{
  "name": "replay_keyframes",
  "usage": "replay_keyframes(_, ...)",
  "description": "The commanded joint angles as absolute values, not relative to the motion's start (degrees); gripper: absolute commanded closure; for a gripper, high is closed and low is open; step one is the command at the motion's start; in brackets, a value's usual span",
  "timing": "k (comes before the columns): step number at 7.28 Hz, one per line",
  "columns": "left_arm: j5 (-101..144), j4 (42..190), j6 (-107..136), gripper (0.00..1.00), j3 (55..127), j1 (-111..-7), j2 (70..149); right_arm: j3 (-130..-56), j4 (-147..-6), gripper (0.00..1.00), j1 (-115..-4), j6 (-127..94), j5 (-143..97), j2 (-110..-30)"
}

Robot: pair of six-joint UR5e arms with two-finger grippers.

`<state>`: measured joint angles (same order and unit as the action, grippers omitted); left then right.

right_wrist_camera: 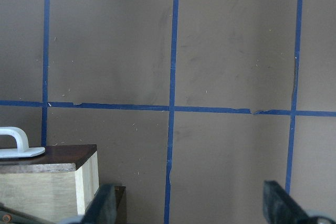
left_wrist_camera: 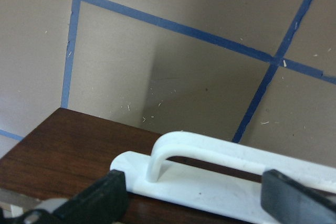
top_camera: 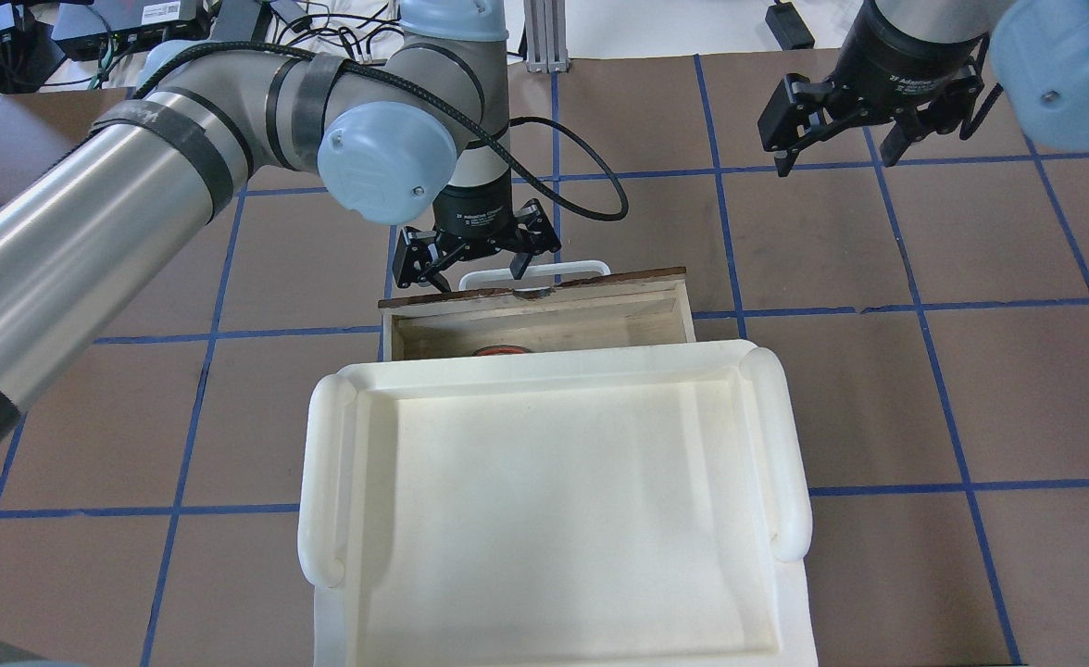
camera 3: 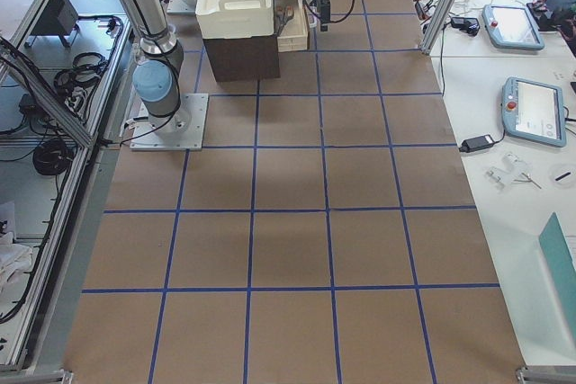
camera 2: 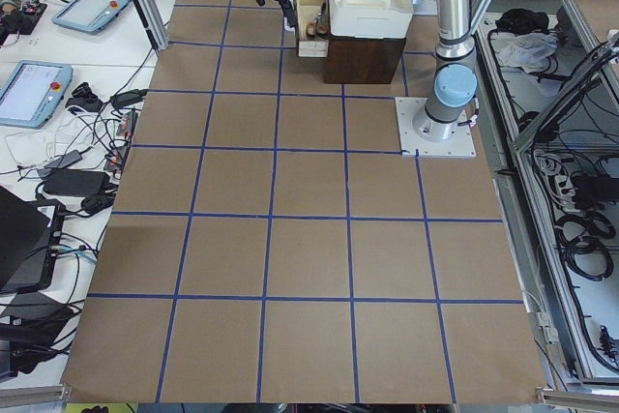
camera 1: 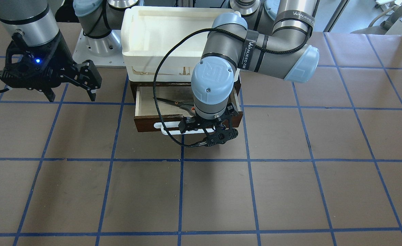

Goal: Put scissors in drawer and close it
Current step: 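Lower the left gripper onto the white drawer handle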

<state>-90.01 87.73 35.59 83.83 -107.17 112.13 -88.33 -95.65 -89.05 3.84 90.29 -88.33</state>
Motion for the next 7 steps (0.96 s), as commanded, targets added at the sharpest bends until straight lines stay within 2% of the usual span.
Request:
replay_keyframes(1, -90.2, 87.7, 35.2, 0.0, 83.9, -106.9, 112.1, -88.3, -95.6, 0.0, -89.0, 5.7, 90.4, -88.3)
replay_keyframes(7, -89.9, 81.0, 34.8, 0.0, 81.4, -105.8, 113.6, -88.3, -95.7, 0.0, -89.0, 6.1, 90.4, -88.3)
